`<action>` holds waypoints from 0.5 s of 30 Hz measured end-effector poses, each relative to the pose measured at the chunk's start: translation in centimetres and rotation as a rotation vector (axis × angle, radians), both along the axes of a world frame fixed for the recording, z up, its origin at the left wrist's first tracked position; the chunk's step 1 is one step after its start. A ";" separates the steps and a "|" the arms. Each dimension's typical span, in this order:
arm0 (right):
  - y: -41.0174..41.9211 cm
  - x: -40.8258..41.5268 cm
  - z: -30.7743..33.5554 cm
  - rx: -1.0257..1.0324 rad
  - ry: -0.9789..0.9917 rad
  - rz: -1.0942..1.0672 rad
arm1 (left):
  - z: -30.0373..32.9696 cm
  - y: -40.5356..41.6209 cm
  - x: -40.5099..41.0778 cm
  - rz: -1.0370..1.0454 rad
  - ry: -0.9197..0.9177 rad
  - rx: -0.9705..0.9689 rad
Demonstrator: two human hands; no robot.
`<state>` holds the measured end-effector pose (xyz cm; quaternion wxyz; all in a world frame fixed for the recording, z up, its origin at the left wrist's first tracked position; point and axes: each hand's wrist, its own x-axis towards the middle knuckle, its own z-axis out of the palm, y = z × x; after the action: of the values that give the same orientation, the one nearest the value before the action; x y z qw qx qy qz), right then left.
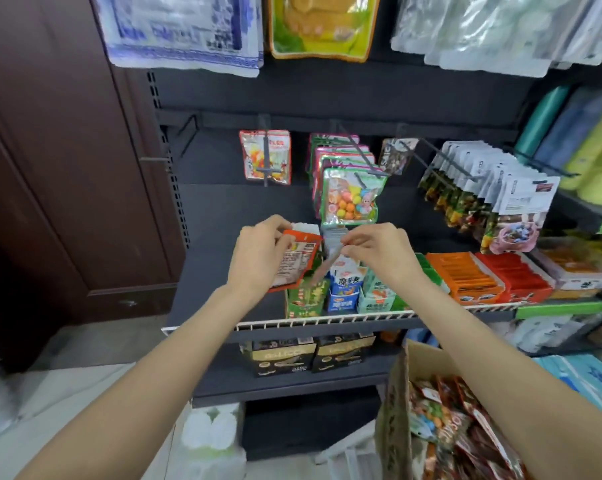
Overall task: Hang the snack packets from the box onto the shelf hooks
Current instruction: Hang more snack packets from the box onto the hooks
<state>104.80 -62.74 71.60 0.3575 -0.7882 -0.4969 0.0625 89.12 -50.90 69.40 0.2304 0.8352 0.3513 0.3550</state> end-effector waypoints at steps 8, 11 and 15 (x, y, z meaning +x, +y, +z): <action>7.5 -3.3 2.5 0.141 -0.226 0.035 | 2.5 5.6 -5.1 0.203 -0.080 0.026; 9.6 -4.1 3.3 0.184 -0.013 0.096 | 3.3 7.1 -6.3 0.213 -0.101 0.028; 11.8 -4.6 3.4 0.220 0.024 0.038 | 4.1 8.2 -7.0 0.238 -0.092 0.046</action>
<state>100.24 -50.92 75.05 0.4467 -0.7337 -0.5114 0.0237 82.10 -42.70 73.49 0.1831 0.7755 0.4286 0.4259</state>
